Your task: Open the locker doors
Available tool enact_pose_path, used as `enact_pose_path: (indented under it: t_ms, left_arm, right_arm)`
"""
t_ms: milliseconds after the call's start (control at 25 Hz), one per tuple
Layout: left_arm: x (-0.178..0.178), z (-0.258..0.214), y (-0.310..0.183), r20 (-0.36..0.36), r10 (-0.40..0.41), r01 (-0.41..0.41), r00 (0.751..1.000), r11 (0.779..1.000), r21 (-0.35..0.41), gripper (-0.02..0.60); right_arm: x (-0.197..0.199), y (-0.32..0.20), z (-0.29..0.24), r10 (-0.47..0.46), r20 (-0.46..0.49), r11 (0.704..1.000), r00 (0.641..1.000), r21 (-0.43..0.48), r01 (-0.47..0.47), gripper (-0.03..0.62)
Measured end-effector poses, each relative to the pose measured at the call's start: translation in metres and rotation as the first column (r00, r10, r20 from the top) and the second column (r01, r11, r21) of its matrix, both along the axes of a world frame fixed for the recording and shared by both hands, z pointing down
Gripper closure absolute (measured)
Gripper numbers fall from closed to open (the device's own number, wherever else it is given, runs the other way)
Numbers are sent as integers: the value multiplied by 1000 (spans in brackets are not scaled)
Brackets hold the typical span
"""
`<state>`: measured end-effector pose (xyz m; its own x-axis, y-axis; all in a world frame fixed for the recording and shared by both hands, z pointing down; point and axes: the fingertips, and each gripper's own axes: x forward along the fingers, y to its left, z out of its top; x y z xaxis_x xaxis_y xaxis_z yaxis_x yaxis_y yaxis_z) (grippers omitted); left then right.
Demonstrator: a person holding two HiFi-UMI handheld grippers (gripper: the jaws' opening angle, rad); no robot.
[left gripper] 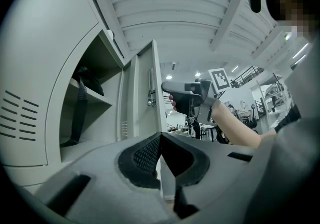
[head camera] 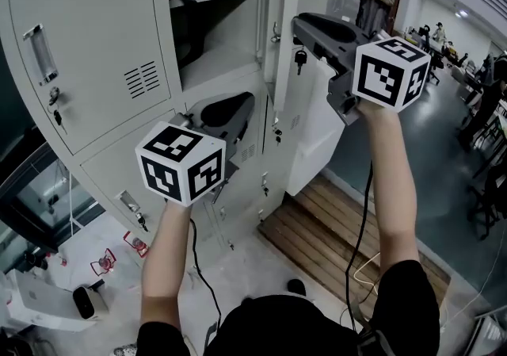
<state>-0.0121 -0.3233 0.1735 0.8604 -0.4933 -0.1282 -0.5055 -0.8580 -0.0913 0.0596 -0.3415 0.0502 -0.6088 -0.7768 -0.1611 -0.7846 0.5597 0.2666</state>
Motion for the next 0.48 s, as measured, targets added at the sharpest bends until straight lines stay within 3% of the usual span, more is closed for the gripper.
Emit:
enact_pose_path:
  t_ms: [480]
  left_arm:
    - [49, 0, -9, 17, -5, 5, 1000, 1000, -11, 563]
  right_arm:
    - [51, 3, 0, -80, 50, 997, 996, -14, 81, 530]
